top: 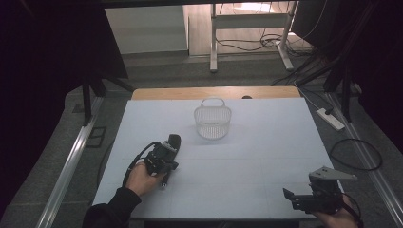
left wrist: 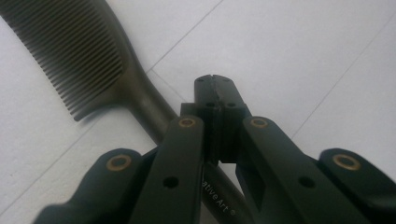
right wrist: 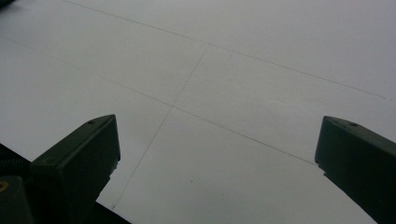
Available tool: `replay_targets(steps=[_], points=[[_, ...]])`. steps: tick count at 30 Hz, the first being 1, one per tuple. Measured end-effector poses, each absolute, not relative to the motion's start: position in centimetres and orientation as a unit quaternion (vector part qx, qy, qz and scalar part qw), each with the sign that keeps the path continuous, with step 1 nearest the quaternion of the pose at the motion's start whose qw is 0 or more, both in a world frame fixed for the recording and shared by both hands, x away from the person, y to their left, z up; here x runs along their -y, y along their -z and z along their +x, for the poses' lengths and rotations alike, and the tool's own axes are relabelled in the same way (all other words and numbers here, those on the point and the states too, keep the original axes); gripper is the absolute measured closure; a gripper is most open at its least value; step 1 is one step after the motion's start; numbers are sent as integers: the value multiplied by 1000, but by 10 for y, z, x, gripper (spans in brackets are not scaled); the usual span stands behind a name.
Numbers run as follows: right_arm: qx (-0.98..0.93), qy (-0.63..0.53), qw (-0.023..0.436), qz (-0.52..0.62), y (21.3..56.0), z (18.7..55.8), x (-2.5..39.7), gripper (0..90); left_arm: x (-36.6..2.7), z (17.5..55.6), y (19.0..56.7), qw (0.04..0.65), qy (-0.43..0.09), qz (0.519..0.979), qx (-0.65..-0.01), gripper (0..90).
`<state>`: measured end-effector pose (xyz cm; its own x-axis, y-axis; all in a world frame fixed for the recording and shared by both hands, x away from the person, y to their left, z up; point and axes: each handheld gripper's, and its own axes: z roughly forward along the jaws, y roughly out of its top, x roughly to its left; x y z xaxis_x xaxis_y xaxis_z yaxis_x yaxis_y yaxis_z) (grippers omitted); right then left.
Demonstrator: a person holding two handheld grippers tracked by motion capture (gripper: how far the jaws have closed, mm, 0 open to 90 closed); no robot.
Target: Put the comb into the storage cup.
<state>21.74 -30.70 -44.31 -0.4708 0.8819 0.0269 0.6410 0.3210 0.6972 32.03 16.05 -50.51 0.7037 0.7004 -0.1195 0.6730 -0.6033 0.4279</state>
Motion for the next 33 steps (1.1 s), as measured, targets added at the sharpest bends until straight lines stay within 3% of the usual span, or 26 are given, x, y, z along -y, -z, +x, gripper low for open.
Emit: replay_targets(steps=[14, 28, 33], points=[[-792, -329, 184, 480, 443, 217, 307, 10, -164, 316, 512, 182, -19, 903, -388, 894], [-793, -328, 183, 480, 443, 218, 306, 13, -178, 317, 510, 191, -4, 894, -405, 894], [-792, -329, 183, 480, 443, 218, 307, 13, -175, 312, 494, 220, -15, 889, -400, 894]])
